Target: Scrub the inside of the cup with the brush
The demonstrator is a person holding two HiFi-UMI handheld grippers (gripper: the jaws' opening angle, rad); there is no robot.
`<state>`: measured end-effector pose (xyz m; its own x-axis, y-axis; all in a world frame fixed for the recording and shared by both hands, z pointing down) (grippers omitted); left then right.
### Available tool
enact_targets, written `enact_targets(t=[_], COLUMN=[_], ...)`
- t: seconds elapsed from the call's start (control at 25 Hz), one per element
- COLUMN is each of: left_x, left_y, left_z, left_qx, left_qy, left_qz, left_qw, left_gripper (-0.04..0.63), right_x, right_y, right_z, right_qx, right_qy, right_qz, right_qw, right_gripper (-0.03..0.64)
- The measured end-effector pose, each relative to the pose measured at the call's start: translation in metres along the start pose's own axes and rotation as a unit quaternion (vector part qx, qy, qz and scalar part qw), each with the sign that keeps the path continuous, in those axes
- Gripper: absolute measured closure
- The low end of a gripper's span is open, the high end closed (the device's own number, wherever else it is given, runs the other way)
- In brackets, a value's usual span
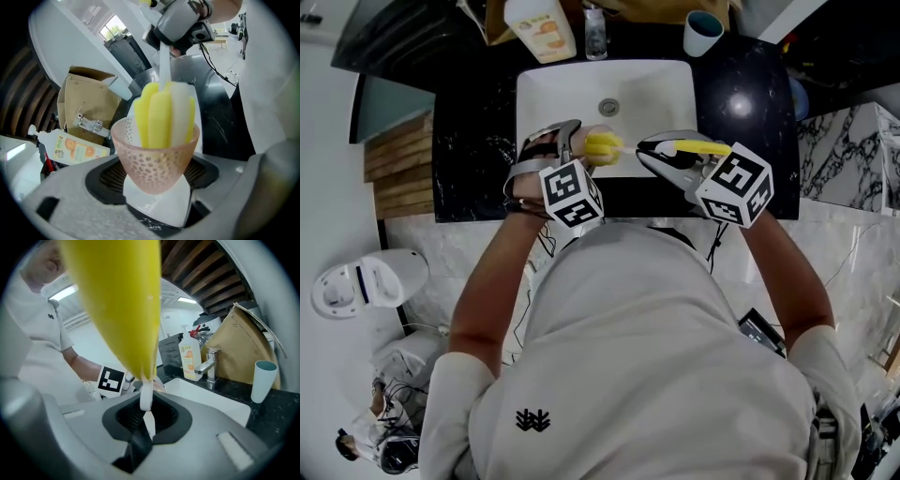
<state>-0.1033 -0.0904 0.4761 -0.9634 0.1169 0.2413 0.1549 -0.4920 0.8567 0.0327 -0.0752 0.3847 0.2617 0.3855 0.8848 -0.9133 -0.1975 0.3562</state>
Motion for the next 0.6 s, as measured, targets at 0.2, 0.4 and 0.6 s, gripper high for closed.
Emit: enact_targets(t=[0.2, 0.4, 0.6], left_x=[0.002, 0.006, 0.017], left_y=[-0.002, -0.002, -0.007], left_z=[0.000, -0.003, -0.011], left_qx=[-0.006, -0.013, -0.017], left_qy=[0.012, 0.019, -0.004], left_qz=[0.001, 0.000, 0.007], left_qw=[0.9999, 0.9997, 0.9998], left_gripper=[0.233, 0.233, 0.233], right_x=[-0.004, -0.005, 0.008], right_y=[-0.023, -0.046, -0.062], right_z=[-0.003, -0.005, -0.005], right_qx=[0.013, 0.036, 0.068], right_qy=[-0.002, 0.000, 0.017], right_qz=[0.005, 0.012, 0.011], right_qw=[1.000, 0.999, 0.997], right_gripper=[0.574, 0.574, 0.574])
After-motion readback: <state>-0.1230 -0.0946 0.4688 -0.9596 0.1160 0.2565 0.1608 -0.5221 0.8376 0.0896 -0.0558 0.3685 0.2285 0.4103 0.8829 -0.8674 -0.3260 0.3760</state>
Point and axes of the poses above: the fingertips, and each gripper's own axes: y forward along the fingers, z to its right, x out of its underside, the point moved 5 cm from there along -y, backward along the fingers
